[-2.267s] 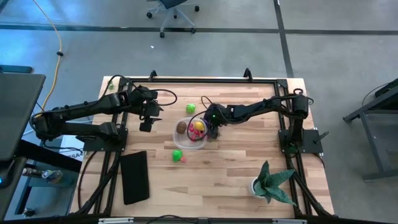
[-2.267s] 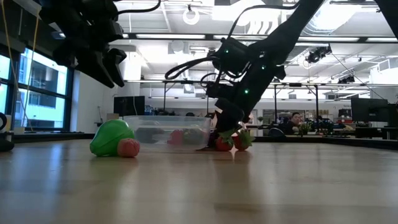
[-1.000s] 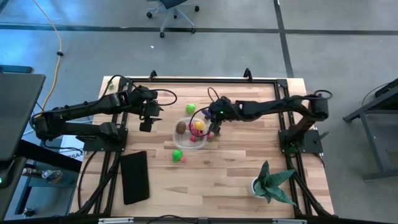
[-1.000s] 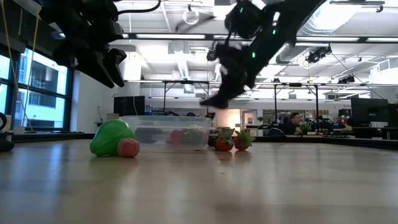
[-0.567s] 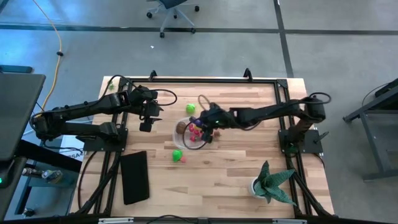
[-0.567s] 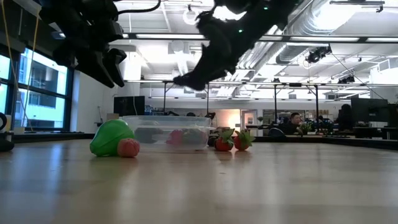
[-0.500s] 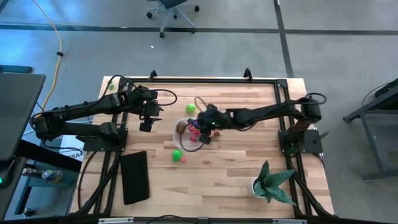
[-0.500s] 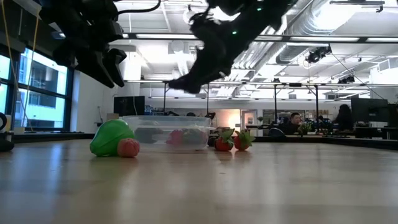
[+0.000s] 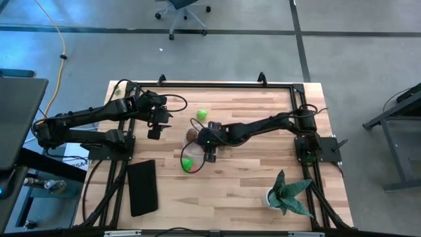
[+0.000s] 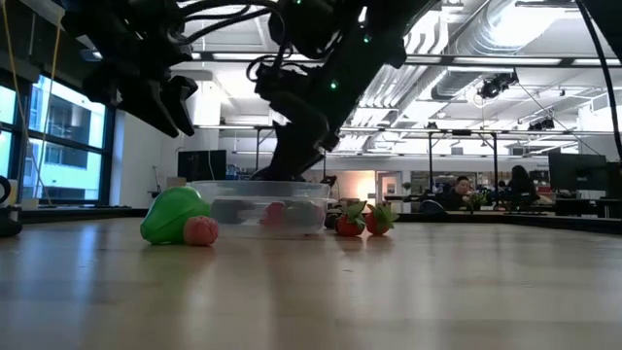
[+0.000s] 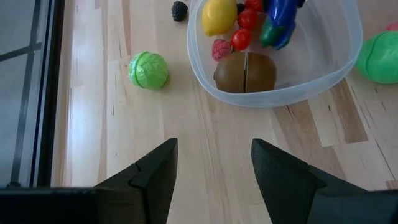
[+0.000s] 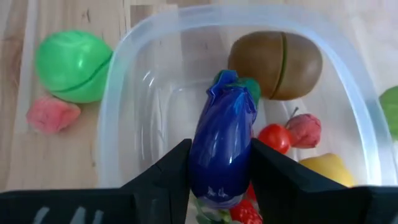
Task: Pick and placing Produce into tupperware
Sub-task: Put the eggplant into the transparent bin
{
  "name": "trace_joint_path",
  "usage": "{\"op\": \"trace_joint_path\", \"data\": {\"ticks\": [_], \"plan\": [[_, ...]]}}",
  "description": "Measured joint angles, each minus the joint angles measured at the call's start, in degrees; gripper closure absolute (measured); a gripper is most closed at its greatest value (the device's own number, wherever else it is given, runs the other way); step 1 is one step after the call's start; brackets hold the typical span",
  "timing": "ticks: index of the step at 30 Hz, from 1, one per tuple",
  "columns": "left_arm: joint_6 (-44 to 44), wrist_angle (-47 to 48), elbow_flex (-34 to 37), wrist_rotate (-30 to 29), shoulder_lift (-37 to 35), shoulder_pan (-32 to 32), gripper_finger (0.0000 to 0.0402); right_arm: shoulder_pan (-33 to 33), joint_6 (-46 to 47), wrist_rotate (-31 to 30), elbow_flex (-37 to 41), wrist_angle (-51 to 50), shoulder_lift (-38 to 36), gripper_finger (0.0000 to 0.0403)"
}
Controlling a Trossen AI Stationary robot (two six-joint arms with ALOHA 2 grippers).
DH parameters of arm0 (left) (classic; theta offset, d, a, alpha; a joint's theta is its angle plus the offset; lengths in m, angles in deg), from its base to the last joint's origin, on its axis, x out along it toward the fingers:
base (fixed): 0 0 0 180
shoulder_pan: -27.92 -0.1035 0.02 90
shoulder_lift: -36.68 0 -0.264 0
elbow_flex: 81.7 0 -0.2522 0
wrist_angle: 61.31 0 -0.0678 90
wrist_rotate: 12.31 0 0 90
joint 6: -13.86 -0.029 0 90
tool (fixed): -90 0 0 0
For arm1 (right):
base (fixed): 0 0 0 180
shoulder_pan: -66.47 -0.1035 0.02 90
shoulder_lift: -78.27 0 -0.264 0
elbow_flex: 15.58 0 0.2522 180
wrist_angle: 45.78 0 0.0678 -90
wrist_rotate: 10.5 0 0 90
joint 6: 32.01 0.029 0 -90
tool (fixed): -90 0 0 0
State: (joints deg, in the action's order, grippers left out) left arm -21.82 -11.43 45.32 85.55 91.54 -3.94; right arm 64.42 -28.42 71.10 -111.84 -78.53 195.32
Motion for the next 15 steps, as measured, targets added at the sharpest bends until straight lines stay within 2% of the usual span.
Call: {"op": "trace_joint_path", "data": {"ticks": [9,15], "plan": [[0.00,0.00,0.00,0.00,0.01,0.00,0.0208,0.09,0.00,-0.20,-0.01,-0.51,0.42,0.0264],[0.00,0.00,0.00,0.00,-0.01,0.00,0.0208,0.16,-0.61,-0.43,0.01,-0.47,0.42,0.0228]]}}
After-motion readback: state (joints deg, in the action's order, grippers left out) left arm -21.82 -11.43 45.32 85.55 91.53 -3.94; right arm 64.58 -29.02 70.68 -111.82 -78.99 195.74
